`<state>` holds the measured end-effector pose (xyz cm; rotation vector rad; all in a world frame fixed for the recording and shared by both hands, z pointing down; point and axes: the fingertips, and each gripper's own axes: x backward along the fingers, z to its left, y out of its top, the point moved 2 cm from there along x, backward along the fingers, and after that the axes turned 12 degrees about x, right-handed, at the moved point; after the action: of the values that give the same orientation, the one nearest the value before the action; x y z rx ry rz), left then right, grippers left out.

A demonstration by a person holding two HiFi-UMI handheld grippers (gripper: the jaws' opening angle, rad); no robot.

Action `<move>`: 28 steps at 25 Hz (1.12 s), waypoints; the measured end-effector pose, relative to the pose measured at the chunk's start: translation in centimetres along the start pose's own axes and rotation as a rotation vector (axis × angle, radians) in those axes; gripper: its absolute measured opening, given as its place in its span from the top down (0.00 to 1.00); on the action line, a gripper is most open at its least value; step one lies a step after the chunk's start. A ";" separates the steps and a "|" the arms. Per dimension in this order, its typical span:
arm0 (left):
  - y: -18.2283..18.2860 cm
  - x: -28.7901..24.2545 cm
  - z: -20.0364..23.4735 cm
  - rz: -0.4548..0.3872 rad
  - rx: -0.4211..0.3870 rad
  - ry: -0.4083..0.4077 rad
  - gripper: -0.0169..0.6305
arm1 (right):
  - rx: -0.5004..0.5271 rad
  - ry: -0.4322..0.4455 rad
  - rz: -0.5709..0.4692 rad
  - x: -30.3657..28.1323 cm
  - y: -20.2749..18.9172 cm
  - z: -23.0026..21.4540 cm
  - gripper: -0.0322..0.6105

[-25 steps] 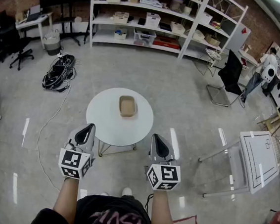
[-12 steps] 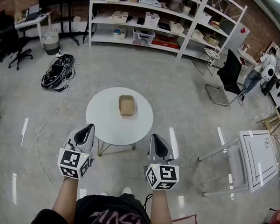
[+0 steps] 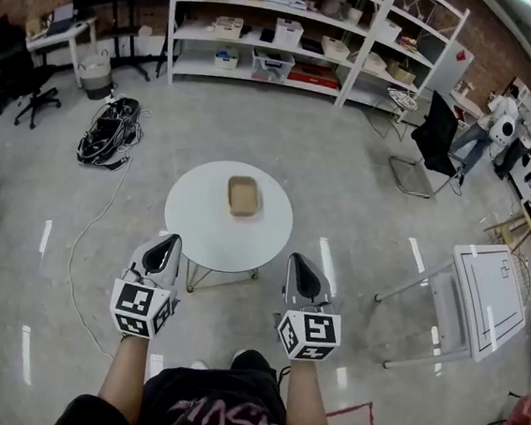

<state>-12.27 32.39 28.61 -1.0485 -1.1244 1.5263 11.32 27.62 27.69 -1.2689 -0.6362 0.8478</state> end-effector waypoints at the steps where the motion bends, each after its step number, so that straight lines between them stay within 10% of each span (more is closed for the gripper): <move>1: -0.1 0.1 0.0 0.002 -0.001 -0.002 0.97 | -0.001 -0.001 0.002 0.1 -0.1 0.2 0.94; 28: -1.7 -7.2 4.4 0.045 -0.022 0.006 0.97 | -0.032 0.006 -0.016 -8.2 -2.6 -1.3 0.94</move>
<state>-14.78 24.87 31.93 -1.0997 -1.1227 1.5475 8.35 19.89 30.33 -1.2931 -0.6563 0.8234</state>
